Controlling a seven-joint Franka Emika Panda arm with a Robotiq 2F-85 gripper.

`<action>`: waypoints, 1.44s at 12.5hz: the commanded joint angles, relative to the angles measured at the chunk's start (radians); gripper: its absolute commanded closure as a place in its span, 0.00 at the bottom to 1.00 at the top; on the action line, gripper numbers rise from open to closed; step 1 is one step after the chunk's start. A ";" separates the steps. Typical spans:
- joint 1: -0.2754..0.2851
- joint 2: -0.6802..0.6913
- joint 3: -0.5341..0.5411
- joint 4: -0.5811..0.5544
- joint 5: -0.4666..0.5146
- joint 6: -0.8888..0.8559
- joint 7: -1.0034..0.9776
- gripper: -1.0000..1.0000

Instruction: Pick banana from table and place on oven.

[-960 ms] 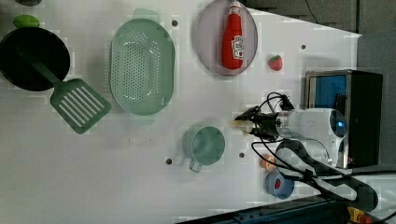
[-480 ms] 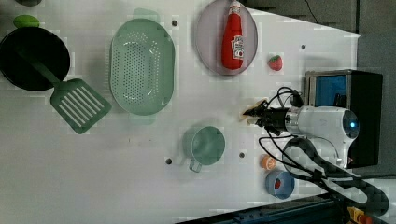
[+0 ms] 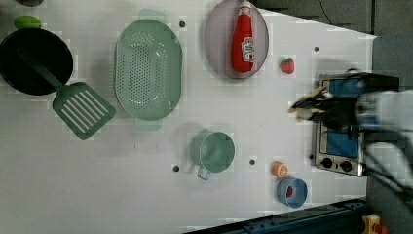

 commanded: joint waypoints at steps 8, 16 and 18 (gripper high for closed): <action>-0.059 -0.131 -0.333 0.306 -0.135 -0.402 -0.288 0.73; -0.062 0.150 -0.599 0.342 -0.133 -0.117 -0.740 0.69; -0.062 0.187 -0.602 0.338 -0.124 -0.118 -0.740 0.47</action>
